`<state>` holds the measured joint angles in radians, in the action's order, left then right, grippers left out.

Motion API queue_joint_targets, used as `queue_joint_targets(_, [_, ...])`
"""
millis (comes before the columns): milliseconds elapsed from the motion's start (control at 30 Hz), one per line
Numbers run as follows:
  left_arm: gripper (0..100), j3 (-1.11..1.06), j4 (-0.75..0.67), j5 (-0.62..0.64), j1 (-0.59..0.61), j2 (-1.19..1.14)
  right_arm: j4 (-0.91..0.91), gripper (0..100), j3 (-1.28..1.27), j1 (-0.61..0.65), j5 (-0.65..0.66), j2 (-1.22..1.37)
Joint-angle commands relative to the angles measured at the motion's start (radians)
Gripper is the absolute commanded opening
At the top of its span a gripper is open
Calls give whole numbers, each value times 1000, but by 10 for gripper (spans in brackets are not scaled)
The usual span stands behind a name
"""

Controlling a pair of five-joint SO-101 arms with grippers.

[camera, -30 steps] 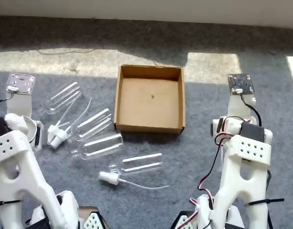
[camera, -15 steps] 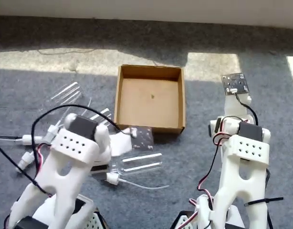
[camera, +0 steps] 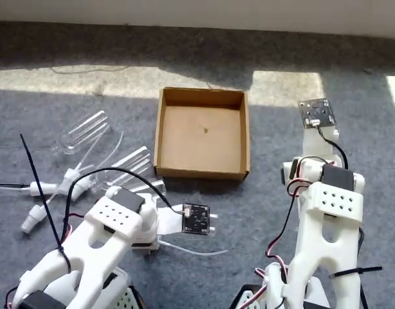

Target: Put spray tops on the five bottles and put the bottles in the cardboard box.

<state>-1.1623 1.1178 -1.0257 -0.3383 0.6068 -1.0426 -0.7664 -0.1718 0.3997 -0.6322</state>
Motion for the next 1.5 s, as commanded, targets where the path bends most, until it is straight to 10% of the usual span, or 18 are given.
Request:
queue_joint_targets(0, [178,-5,-48,-6,41,-1,4,5,5,2,9,-27])
queue_joint_targets(500, [41,160,278,-158,179,5,-22,5,5,1,12,-35])
queue_joint_targets(767, [8,527,523,-393,639,5,-22,5,5,1,12,-27])
queue_joint_targets(1000, [8,743,423,-486,1121,-18,-22,5,5,1,14,-27])
queue_joint_targets(1200, [8,757,157,-184,1303,-223,-22,5,4,7,9,-27])
queue_joint_targets(1467, [8,966,121,247,1204,-618,-21,5,-47,2,11,-36])
